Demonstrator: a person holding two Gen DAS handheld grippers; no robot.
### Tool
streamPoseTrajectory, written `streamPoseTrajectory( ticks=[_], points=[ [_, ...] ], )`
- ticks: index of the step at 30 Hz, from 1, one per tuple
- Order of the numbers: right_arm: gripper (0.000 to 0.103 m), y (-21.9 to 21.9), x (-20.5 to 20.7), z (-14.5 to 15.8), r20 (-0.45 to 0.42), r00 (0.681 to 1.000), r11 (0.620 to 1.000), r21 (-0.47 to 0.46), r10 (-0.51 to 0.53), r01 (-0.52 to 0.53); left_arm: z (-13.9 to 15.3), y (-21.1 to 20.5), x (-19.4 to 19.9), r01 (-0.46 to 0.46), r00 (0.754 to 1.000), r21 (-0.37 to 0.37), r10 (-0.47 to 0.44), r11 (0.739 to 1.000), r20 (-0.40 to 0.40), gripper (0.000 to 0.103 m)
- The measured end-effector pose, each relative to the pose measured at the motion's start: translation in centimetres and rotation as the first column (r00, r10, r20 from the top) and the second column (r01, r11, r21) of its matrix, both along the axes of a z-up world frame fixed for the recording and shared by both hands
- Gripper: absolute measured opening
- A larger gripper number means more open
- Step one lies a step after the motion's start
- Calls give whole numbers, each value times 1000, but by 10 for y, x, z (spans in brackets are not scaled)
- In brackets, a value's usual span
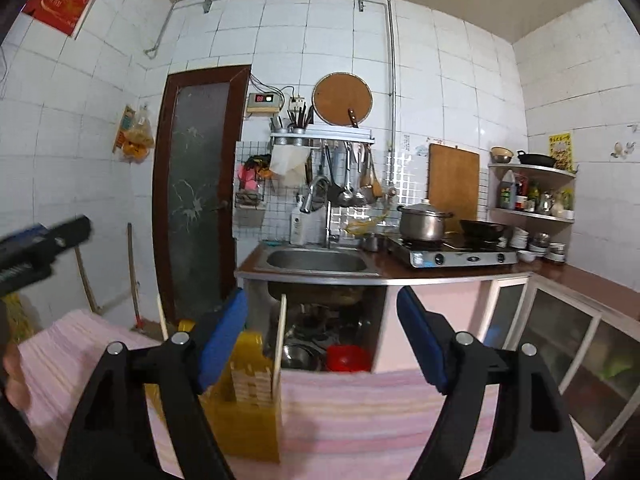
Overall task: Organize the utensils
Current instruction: 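Open both tools to release the chopsticks into the holder, then grasp the green frog-handled fork with the left tool while the right tool grasps a chopstick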
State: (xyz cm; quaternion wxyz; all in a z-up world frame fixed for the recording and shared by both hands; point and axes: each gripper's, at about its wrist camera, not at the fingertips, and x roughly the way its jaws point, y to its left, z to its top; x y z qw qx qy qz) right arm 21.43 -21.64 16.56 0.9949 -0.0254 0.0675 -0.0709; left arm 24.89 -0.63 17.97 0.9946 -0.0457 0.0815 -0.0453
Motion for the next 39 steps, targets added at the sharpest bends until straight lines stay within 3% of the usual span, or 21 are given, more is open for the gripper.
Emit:
streamPoseTrajectory(
  ticks=[6,11,15,21,31,35,39],
  points=[
    [82,-4,-50,-23,-83,997,999,43,-3,7,-28,4,-54,33,995,74,-26,997,-100,98],
    [83,-10,-73,-50,-155,988,993,113,-2,19,-69,11,-85,52,983,67,-39,996,-178,98],
    [83,-8,-83,-84,-210,978,991,130,10,18,-110,19,-94,26,968,109,2,994,-251,98],
    [83,-10,-78,-134,-284,959,986,159,4,43,-157,34,-81,-2,934,115,43,993,-356,98],
    [83,-5,-62,-175,-429,902,982,183,40,43,-197,49,-51,13,851,89,36,996,-525,98],
    [83,6,-54,-190,-502,864,989,144,33,46,-212,40,-42,52,792,109,26,993,-610,98],
    [83,13,-47,-198,-546,837,992,114,25,46,-220,35,-38,72,751,100,12,992,-660,98]
  ],
)
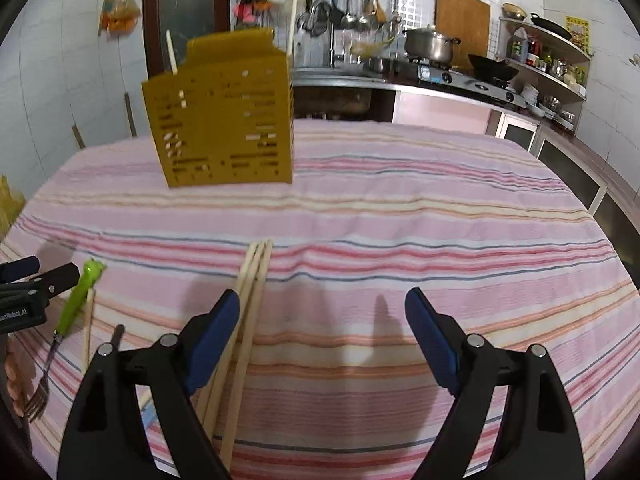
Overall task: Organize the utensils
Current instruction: 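Grasp the green frog-handled fork with the left tool while the right tool grasps a chopstick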
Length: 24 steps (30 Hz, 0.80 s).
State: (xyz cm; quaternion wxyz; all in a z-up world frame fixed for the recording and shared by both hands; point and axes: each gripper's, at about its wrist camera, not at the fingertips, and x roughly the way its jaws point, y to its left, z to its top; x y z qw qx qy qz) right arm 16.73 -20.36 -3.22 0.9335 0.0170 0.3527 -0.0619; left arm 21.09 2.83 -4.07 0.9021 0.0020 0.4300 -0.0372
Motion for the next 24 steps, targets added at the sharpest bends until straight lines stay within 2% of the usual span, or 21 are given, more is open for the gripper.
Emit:
streamPoseTrajectory(
  ticks=[7,10,16,21,24],
  points=[
    [83,3,13,-11,-85,996,1000,-17,-6,5,-10,-9,-1,11,999,69,-8,998,-33,98],
    [83,3,14,-12,-88,996,1000,-16,-8,6,-15,-13,0,21,998,101,-15,995,-54,97],
    [83,10,17,-15,-109,994,999,-44,-8,3,-17,-11,4,21,998,95,-14,995,-68,96],
    [81,13,27,-16,-142,990,999,-51,-26,19,-15,-15,7,42,997,102,-35,994,-68,88],
    [71,15,33,-15,-158,987,998,-54,-23,15,-13,-16,9,48,997,97,-42,994,-65,79]
  ],
)
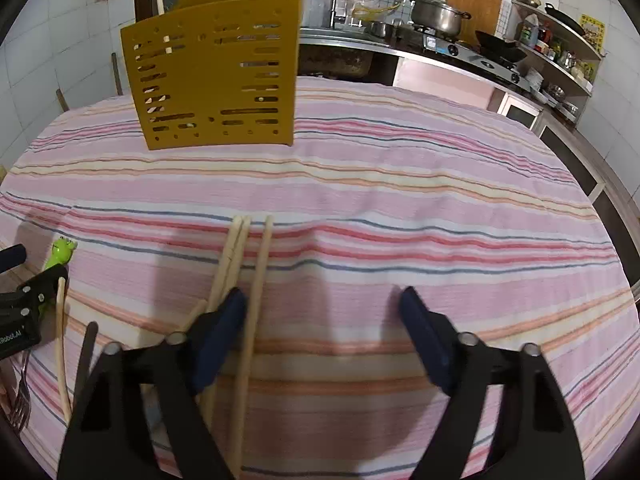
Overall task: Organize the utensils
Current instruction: 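Grasp the green frog-handled fork with the left tool while the right tool grasps a chopstick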
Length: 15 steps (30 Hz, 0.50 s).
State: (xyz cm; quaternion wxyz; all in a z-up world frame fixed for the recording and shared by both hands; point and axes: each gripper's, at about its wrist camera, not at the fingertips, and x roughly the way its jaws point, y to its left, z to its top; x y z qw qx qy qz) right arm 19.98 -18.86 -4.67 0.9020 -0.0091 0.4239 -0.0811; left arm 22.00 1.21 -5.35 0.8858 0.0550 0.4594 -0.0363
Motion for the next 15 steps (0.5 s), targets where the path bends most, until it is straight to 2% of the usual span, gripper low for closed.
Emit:
streamPoseTrajectory(
  ticks=[3,4,6,10,15],
  points=[
    [58,8,9,3,-22,1000,1000,-24,16,-17,1,1,3,-1,1000,-7,1,1000,-1,75],
    [51,10,14,4,-30,999,1000,-20,21,-22,1,0,4,0,1000,-9,0,1000,-2,74],
    [44,11,20,5,-41,999,1000,4,25,-25,2,0,7,1,1000,-18,-1,1000,-7,71],
    [40,11,19,3,-15,1000,999,25,25,-25,2,1,14,-5,1000,-37,4,999,-18,67],
    [28,7,22,4,-9,1000,998,61,27,-26,2,-7,21,-5,1000,-28,5,1000,-15,49]
  ],
)
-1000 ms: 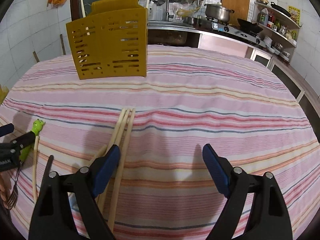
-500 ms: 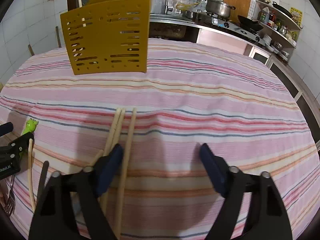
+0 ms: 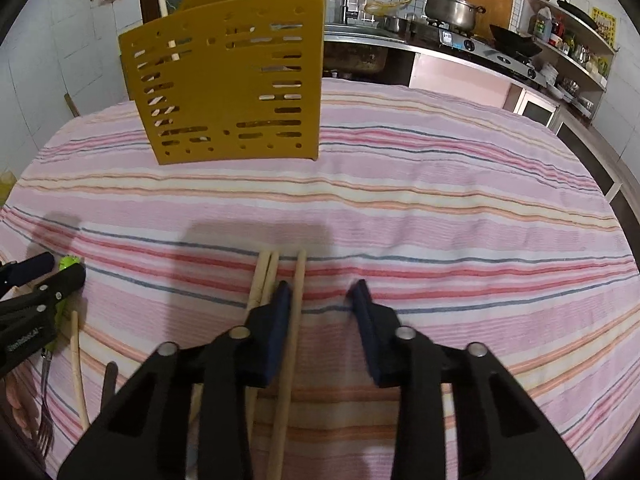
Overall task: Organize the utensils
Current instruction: 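Grasp the green frog-handled fork with the left tool while the right tool grasps a chopstick, then carry the fork and chopstick up and lower both into the yellow holder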
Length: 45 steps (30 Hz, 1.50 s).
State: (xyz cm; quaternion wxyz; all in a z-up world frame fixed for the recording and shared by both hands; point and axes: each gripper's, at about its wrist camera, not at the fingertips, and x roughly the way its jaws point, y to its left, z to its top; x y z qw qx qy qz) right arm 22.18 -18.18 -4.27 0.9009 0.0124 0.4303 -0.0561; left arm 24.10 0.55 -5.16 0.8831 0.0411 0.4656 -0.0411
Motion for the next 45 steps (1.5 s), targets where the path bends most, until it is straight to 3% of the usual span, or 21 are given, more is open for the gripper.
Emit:
streamPoseTrajectory(
  ticks=[2,4,6,15,28,45],
  points=[
    [26,-2,0,0,3,1000,1000,6,-2,2,1,-2,-1,9,1000,-3,-9,1000,1,40],
    [15,-2,1,0,8,1000,1000,1,-3,3,3,-4,-3,15,1000,-5,-15,1000,1,29],
    [11,-2,1,1,12,1000,1000,2,-3,3,3,-4,-3,17,1000,-11,-17,1000,0,21],
    [8,-5,-2,4,34,999,1000,25,-11,10,8,0,-7,10,1000,-43,-9,999,26,20],
    [6,-13,-16,20,133,991,999,41,-18,12,37,10,-32,-36,976,-14,38,999,215,20],
    [6,-24,-38,46,289,957,997,79,-32,9,50,19,-49,-42,954,-36,51,998,295,20]
  ],
)
